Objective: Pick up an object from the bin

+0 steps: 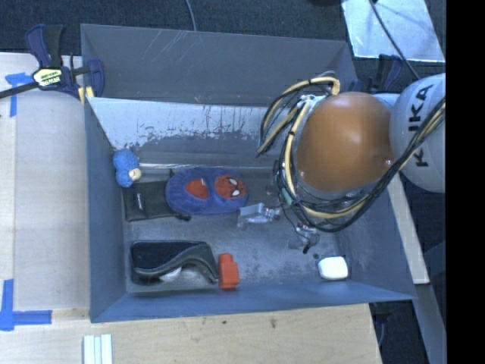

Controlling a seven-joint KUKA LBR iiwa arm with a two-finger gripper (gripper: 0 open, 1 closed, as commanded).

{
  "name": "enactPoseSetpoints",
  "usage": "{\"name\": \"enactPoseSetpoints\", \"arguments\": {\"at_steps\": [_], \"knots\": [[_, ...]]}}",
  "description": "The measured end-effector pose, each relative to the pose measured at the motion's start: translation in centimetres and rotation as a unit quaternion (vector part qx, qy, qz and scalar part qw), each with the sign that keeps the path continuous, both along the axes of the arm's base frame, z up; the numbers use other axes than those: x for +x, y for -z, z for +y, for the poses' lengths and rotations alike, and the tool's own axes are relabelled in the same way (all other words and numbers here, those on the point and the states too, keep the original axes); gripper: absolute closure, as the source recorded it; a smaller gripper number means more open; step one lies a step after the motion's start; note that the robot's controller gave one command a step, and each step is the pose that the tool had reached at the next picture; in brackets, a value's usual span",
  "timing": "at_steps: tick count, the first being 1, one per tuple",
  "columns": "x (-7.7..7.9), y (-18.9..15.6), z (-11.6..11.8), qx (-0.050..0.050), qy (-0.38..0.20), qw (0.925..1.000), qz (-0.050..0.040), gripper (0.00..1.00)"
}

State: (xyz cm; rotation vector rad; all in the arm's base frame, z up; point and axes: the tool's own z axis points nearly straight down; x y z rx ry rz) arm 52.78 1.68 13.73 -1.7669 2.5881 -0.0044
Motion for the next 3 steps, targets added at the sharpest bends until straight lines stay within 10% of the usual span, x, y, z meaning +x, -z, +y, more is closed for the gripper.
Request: {"name": "enactPoseSetpoints", "arguments": {"at_steps": [1,2,3], "knots": [[-2.2,6.8,1.4,0.0,-0.049,0.9988,0.006,0.0],[-2.0,6.5,1.3,0.0,-0.048,0.9989,0.003,1.0],[-0.4,-6.8,-1.0,-0.002,-0.255,0.9669,0.0001,1.0]]}}
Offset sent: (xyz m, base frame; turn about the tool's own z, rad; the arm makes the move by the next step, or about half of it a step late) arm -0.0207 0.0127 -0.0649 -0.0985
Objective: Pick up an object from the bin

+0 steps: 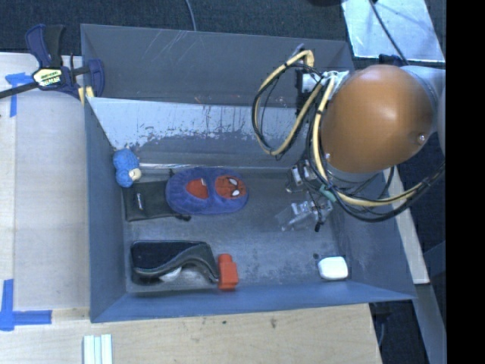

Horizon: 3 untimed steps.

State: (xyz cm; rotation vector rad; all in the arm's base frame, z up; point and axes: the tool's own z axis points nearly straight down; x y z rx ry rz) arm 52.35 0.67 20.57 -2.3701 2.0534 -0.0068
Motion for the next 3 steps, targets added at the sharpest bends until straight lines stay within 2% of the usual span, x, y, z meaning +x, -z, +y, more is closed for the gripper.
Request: {"name": "enactPoseSetpoints", "arguments": {"at_steps": [1,2,3], "knots": [[-0.4,2.9,-8.8,-0.002,-0.005,1.0,0.0047,1.0],[-0.4,1.9,-8.7,0.0,0.002,1.0,0.0019,1.0],[0.3,1.4,-8.9,0.0,0.008,1.0,0.0016,1.0]]}}
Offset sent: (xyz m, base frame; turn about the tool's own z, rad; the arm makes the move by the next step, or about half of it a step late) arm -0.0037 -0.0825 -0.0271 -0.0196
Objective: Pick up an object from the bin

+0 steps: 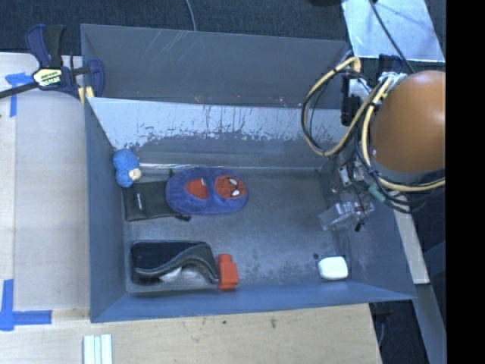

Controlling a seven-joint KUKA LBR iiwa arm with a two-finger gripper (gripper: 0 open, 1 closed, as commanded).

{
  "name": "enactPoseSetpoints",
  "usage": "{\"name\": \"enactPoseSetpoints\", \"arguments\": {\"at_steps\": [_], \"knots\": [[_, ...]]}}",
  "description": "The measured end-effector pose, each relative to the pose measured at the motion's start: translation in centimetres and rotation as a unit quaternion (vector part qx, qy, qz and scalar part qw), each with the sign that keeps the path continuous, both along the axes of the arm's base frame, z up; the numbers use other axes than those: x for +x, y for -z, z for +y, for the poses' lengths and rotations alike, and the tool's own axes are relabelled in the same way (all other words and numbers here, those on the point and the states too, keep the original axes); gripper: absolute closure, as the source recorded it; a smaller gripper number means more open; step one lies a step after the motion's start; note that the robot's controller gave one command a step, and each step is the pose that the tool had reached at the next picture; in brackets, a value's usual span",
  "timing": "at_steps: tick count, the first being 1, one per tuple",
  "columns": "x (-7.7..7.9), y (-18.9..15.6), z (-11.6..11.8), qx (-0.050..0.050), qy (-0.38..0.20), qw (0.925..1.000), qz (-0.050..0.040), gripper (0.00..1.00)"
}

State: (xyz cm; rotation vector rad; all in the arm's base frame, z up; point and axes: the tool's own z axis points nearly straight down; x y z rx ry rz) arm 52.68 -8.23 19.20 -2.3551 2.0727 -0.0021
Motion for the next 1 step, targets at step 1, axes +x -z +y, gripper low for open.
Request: {"name": "enactPoseSetpoints", "arguments": {"at_steps": [1], "knots": [[1.89,-5.78,2.32,0.0,0.007,1.0,-0.0022,1.0]]}}
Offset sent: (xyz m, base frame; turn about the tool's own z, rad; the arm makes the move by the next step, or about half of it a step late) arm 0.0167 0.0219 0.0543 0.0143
